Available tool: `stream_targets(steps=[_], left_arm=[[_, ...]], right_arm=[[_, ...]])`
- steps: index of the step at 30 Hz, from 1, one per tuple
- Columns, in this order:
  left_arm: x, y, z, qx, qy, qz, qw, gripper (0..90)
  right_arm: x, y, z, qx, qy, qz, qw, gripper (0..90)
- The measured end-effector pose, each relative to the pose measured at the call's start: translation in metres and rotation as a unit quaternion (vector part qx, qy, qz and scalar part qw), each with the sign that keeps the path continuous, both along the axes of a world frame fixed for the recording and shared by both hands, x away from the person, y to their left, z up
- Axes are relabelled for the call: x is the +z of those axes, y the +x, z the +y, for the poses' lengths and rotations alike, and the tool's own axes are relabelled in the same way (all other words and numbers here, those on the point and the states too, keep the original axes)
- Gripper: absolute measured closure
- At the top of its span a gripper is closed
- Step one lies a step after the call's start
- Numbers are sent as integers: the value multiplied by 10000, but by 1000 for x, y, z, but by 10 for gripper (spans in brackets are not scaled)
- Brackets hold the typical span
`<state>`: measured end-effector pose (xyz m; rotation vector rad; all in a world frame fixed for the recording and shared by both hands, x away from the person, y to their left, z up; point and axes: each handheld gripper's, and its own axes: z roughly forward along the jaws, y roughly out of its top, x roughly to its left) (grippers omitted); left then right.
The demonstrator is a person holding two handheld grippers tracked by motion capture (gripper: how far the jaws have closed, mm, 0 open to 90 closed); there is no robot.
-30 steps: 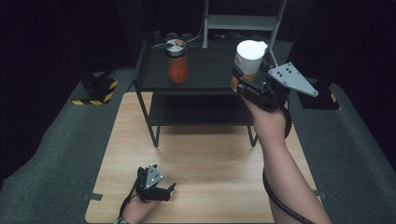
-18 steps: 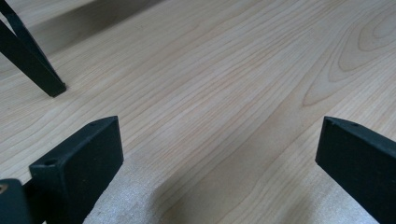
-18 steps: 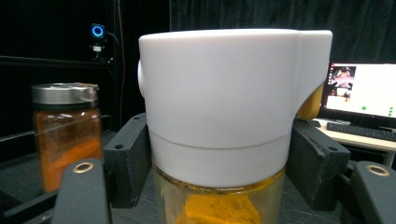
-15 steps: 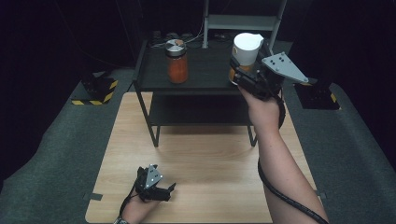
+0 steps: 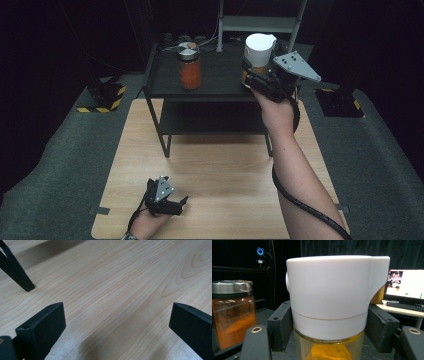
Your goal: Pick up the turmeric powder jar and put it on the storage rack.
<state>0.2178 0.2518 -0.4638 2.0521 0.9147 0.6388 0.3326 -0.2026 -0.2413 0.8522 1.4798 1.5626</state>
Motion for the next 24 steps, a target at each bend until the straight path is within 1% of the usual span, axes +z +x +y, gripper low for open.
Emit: stream_targets(steps=[10,19,20,24], left_arm=[[0,1,0,-2,-22,21,10000,9],[0,0,0,-15,2,2,10000,9],[0,0,0,-19,16,-1,10000,9],[0,0,0,-25,10,0,10000,9]], right_arm=[[-4,7,1,-30,110,70,9999,301],[-3,9,1,-18,124,105,9999,299],[-2,11,0,-2,155,157,9998,299],[0,14,-2,28,184,240,9995,299]])
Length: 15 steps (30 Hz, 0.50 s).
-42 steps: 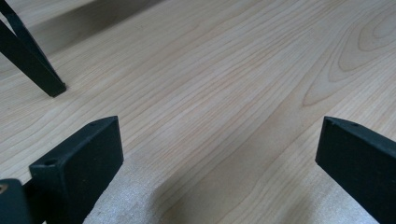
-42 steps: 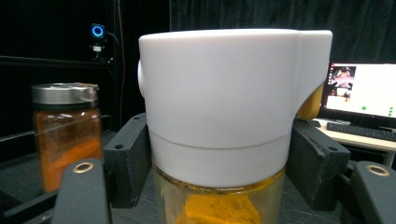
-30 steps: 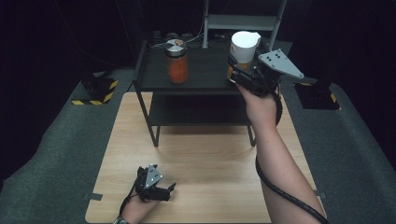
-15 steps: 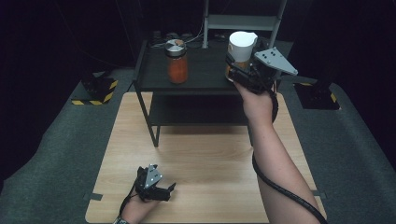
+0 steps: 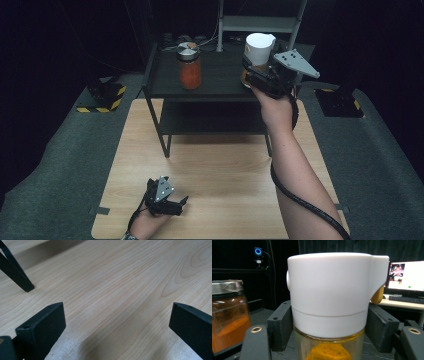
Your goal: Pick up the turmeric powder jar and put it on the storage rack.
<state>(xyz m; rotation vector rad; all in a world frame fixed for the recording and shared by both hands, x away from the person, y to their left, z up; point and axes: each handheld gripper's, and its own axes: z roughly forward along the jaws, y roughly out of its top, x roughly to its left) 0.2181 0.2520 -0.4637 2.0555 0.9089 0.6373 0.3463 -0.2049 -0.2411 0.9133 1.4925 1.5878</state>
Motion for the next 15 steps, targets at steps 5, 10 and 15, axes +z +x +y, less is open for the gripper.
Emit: stream_targets(steps=[5,10,15], left_arm=[[0,0,0,-10,17,-3,10000,9],[0,0,0,-9,11,6,10000,9],[0,0,0,-1,-17,8,10000,9]], right_arm=[[1,2,1,-6,-18,13,10000,298],[0,0,2,-37,-29,-2,10000,297],[0,0,2,-45,-19,6,10000,297]])
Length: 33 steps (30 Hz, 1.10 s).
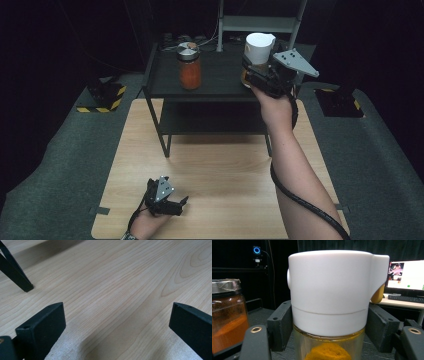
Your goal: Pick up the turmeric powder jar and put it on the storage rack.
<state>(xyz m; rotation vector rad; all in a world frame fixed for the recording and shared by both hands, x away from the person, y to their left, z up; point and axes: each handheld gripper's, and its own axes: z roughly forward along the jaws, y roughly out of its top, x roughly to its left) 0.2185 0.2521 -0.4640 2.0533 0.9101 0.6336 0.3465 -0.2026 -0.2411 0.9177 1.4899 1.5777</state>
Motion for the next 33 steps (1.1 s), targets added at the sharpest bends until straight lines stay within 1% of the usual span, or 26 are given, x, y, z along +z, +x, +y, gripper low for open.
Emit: stream_targets(steps=[8,14,15,16,17,18,19,20,21,22,26,27,28,31,33], left_arm=[[0,0,0,6,7,-5,10000,9],[0,0,0,-10,27,-10,10000,9],[0,0,0,-6,23,-10,10000,9],[0,0,0,-5,20,-4,10000,9],[0,0,0,-4,12,-1,10000,9],[0,0,0,-4,12,-1,10000,9],[0,0,0,1,5,5,10000,9],[0,0,0,1,5,5,10000,9],[0,0,0,0,4,3,10000,9],[0,0,0,0,4,3,10000,9],[0,0,0,-2,4,-3,10000,9],[0,0,0,-5,6,-1,10000,9],[0,0,0,-5,6,-1,10000,9],[0,0,0,-7,12,0,10000,9],[0,0,0,-8,17,1,10000,9]], right_arm=[[0,-1,1,-16,-25,4,10000,292],[4,-1,-1,21,-3,73,10000,276],[5,0,-1,32,-21,89,10000,254],[5,0,-1,32,-21,89,10000,254],[7,0,0,38,-34,132,9999,220],[7,0,0,38,-34,132,9999,220],[8,0,1,31,-16,141,9999,187],[8,0,1,31,-16,141,9999,187],[9,0,2,47,4,171,9998,157],[9,0,2,47,4,171,9998,157],[9,-1,4,42,-5,187,9998,98],[9,-2,5,39,12,205,9998,65],[9,-2,5,39,12,205,9998,65],[9,-2,3,106,11,219,9997,6],[9,-2,2,170,-51,203,9996,0]])
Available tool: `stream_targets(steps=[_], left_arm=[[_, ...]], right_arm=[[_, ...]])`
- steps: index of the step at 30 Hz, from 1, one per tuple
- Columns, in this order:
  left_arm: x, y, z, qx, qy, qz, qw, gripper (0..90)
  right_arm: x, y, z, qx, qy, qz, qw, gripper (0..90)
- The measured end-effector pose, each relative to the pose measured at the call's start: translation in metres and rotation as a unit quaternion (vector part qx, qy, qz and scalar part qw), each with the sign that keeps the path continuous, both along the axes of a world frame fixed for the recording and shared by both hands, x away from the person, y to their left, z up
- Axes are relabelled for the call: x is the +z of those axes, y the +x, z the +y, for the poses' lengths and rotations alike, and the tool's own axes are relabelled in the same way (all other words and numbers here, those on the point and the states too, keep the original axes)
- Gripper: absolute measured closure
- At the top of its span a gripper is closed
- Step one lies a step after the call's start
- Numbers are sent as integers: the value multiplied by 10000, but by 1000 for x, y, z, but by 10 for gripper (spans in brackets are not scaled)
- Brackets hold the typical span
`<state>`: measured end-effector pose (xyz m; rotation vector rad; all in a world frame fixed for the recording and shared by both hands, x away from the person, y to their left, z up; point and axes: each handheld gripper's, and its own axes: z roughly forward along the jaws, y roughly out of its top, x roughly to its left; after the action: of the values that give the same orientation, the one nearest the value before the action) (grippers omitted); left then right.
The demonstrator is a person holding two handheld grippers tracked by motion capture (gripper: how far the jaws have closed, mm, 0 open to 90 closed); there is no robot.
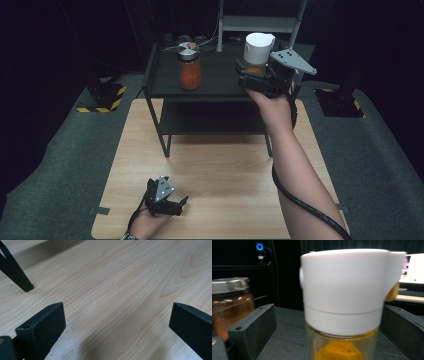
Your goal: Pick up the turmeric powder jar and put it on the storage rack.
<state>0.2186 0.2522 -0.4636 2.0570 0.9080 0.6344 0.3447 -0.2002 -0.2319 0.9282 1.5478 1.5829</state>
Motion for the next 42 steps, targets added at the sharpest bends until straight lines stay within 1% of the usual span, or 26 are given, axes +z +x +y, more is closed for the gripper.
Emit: stream_targets(steps=[5,11,15,18,23,26,28,29,30,31,33,36,37,40,42], left_arm=[[0,0,0,3,-10,-3,10000,9],[0,0,0,-26,5,-3,10000,9],[0,0,1,-9,-30,-3,10000,7],[0,0,0,-24,2,-11,10000,7],[0,0,0,-36,7,1,10000,7],[0,0,0,-35,-1,-3,10000,7],[0,0,0,-36,0,-7,10000,7],[0,0,0,-34,-1,-9,10000,7],[0,0,0,-30,6,-19,10000,7],[0,0,0,-30,6,-19,10000,7],[-1,0,0,-23,3,-27,10000,7],[-1,-1,0,-13,4,-29,10000,7],[-1,-1,0,-13,4,-29,10000,7],[-1,-1,0,-1,5,-42,10000,7],[-1,-1,0,9,-3,-43,10000,7]], right_arm=[[-1,-4,1,-59,-11,-61,10000,0],[-3,-8,0,-80,-21,-74,9999,0],[-4,-13,-1,-61,6,-95,9999,0],[-4,-16,-1,-49,-5,-127,9999,0],[-4,-23,-3,6,-3,-114,9999,1],[-5,-28,-3,26,-52,-120,9999,2],[-8,-34,-5,37,-94,-161,9998,2],[-8,-34,-5,37,-94,-161,9998,2],[-10,-39,-6,54,-136,-199,9997,2],[-10,-39,-6,54,-136,-199,9997,2],[-12,-44,-7,44,-183,-232,9996,2],[-18,-54,-10,63,-246,-255,9994,2],[-18,-54,-10,63,-246,-255,9994,2],[-25,-63,-13,63,-290,-282,9992,2],[-27,-66,-14,78,-299,-284,9991,2]])
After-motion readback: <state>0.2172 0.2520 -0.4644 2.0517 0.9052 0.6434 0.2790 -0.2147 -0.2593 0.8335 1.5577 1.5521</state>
